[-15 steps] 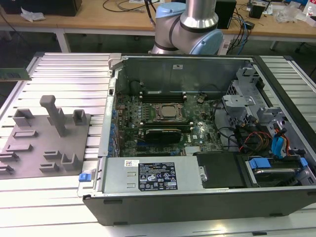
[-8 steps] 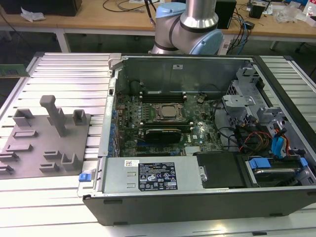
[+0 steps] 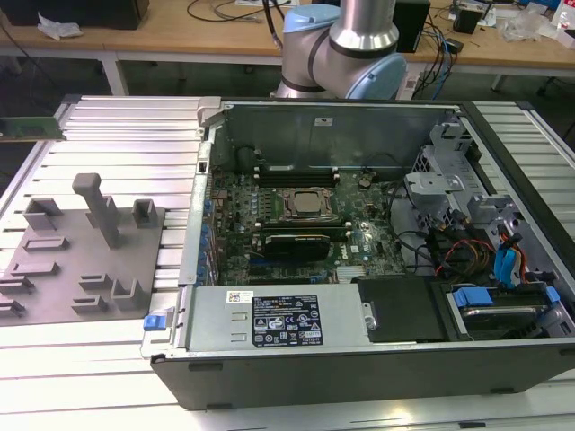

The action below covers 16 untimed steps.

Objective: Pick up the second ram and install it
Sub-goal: 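Pick up the second ram and move it above second insertion slot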

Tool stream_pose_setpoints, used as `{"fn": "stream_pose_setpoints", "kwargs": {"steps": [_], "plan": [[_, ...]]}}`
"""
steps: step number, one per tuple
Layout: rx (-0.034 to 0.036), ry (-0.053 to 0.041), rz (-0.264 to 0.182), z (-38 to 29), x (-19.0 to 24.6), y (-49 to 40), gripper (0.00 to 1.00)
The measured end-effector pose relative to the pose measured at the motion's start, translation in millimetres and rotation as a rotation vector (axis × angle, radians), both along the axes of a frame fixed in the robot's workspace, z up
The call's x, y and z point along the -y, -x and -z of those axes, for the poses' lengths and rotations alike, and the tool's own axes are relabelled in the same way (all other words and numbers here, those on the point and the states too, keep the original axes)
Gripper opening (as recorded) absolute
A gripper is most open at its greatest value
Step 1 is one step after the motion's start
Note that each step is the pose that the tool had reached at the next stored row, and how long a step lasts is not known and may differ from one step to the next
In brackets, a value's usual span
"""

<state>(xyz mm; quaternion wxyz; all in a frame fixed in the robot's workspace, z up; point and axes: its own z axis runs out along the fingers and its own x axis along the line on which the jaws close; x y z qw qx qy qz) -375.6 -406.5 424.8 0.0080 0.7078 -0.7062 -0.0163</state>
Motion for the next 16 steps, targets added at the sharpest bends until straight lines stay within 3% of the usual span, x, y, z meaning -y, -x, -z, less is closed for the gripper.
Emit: {"fn": "stream_pose_setpoints", "kwargs": {"steps": [12, 16], "plan": [[0.0000, 0.0002, 0.000, 0.0, -0.1, -40.1, 0.13], [-0.0001, 0.0003, 0.000, 0.0, -0.1, -47.9, 0.13]]}}
